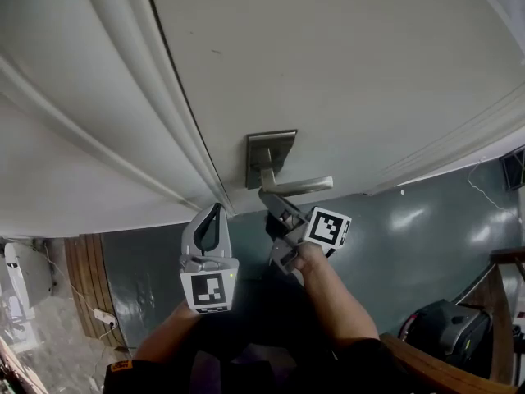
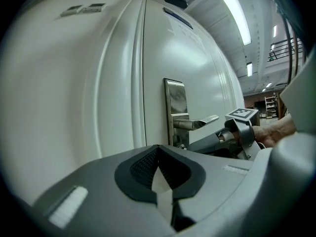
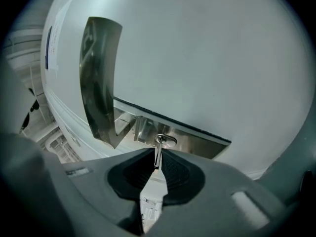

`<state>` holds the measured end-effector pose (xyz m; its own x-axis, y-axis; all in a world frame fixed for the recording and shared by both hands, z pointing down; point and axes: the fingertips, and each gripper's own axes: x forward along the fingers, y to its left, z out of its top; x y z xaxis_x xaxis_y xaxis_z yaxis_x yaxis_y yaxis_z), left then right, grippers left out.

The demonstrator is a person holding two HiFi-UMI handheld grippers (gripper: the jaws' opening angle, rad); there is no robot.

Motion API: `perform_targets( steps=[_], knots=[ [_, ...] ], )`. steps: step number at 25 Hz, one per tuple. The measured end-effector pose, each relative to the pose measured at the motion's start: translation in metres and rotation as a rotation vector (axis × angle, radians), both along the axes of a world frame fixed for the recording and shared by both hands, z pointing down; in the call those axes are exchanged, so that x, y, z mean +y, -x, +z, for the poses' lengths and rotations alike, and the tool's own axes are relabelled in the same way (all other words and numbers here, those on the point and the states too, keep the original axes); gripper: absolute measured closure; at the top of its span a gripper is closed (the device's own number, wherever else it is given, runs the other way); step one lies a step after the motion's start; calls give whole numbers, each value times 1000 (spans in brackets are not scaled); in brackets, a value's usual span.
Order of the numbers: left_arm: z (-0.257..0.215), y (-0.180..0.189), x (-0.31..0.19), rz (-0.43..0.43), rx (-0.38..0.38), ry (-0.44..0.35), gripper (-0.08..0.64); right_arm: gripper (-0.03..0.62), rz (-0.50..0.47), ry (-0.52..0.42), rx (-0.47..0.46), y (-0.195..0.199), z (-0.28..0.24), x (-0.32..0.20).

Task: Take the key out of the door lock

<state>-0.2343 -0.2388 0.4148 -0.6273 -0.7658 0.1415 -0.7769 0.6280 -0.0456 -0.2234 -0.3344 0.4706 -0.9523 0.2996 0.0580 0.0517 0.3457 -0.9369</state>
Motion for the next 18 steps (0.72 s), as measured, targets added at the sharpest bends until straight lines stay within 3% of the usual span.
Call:
perform_targets(
  steps=[9, 18],
  knots=[
    [6, 1, 7, 2, 26, -19, 541, 574, 54, 109, 5, -3, 6, -4],
    [4, 0, 8, 55, 29, -23, 541, 577, 130, 123, 33, -6, 7, -7]
  ],
)
